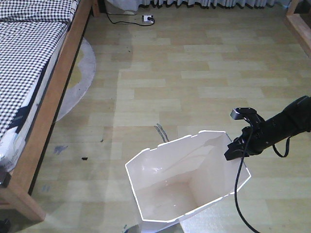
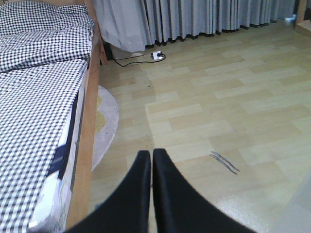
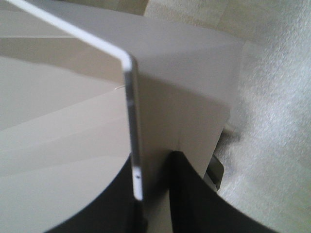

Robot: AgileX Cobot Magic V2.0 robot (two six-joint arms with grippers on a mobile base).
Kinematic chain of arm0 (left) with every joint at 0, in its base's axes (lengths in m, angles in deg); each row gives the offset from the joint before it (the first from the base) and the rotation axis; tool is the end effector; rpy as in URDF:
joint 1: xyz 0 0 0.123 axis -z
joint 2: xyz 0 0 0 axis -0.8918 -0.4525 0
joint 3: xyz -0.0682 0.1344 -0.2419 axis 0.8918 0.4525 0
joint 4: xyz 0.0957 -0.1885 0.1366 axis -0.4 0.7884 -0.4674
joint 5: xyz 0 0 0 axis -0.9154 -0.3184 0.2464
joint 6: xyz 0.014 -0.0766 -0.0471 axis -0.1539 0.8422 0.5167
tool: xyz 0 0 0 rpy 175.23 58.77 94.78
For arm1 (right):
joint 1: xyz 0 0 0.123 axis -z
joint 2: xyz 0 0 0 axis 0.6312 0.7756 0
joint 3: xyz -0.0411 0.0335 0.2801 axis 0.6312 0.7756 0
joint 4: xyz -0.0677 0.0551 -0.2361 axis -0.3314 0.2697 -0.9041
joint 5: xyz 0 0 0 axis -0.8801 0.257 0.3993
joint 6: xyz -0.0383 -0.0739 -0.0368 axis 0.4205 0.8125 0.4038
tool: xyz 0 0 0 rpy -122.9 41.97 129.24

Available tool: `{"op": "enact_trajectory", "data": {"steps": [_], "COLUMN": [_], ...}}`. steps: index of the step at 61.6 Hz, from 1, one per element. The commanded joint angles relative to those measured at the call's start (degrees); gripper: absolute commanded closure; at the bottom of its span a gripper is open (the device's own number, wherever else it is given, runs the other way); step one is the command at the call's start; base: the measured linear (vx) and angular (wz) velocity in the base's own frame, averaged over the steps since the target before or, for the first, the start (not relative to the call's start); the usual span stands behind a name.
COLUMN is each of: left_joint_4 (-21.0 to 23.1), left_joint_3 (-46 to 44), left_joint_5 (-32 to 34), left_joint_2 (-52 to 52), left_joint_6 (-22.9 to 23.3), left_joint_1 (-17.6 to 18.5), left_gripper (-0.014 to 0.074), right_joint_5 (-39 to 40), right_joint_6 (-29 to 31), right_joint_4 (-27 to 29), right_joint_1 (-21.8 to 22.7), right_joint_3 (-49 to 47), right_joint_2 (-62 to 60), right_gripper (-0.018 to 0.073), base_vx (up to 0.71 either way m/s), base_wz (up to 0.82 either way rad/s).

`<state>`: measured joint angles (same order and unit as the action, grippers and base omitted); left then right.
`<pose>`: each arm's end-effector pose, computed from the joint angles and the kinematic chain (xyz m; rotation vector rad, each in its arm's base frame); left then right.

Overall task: Move trash bin to bedside with robot
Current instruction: 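Hold the bin in the right gripper while the base turns toward the bed, then carry the bin in the right gripper toward the curtains beside the bed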

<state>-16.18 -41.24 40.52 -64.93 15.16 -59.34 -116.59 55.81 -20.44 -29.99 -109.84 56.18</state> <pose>0.0527 -0.0034 0.1715 0.1328 1.8515 0.0084 0.3401 -0.0073 0.0348 -0.5824 2.8402 0.7787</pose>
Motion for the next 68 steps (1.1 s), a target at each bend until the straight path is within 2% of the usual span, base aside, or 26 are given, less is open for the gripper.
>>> {"op": "enact_trajectory", "data": {"steps": [1, 68], "left_joint_4": [0.00, 0.00], "left_joint_3": [1.01, 1.01], "left_joint_5": [3.96, 3.96], "left_joint_2": [1.17, 1.17], "left_joint_6": [0.27, 0.27], "left_joint_1": [0.02, 0.02], "left_gripper": [0.0603, 0.0603], "right_joint_5": [-9.36, -9.36], "right_joint_6": [-0.05, -0.05], "right_joint_4": [5.46, 5.46], "right_joint_1": [0.24, 0.24], "right_joint_3": [-0.89, -0.89], "right_joint_2": [-4.14, -4.14], "right_gripper": [0.0562, 0.0562], "base_vx": [0.34, 0.36], "base_wz": [0.05, 0.02]}}
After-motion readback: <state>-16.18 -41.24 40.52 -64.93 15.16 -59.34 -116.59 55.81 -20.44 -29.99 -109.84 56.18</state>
